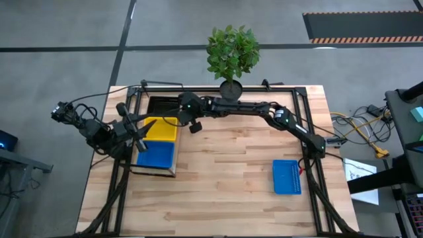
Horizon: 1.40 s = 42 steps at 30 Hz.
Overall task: Stack baskets on shelf by color
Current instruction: Stack the black basket on top of the black basket on the shelf, then stack the blue basket on top of the blue basket on the shelf
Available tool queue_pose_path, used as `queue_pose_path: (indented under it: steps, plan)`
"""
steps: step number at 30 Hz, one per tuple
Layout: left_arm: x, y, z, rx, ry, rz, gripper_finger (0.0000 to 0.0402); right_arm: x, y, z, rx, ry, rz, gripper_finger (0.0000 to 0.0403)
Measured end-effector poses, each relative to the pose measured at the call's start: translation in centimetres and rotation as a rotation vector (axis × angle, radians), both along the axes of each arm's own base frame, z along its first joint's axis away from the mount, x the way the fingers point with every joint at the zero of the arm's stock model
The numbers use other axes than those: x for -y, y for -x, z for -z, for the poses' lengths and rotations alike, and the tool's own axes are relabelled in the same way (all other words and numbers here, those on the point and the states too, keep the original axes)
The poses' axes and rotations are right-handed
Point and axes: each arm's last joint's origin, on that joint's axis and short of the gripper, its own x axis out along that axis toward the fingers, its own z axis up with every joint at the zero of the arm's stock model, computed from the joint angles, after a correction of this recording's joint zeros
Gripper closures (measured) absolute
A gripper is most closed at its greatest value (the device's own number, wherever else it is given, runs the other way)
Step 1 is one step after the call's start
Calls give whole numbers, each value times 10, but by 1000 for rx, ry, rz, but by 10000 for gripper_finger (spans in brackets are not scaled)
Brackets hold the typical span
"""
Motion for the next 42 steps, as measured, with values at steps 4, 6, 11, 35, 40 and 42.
queue_pose_path:
  steps: [4, 6, 11, 35, 40, 42]
  plan:
    - [0, 0, 0, 0, 0, 0, 304, 0, 0, -1, -2, 7, 9, 394]
    - [0, 0, 0, 0, 0, 0, 304, -1, 2, -4, -9, 24, 41, 394]
    - [0, 0, 0, 0, -1, 0, 304, -16, 13, -36, -10, -17, 66, 394]
    - [18, -18, -8, 125, -17, 326, 304, -192, 150, -94, -555, -531, 579, 394]
    - [25, -29, -8, 112, -24, 327, 304, -211, 193, -97, -455, -733, 976, 393]
    - [28, -34, -6, 85, -35, 329, 304, -218, 211, -92, -443, -765, 1088, 388]
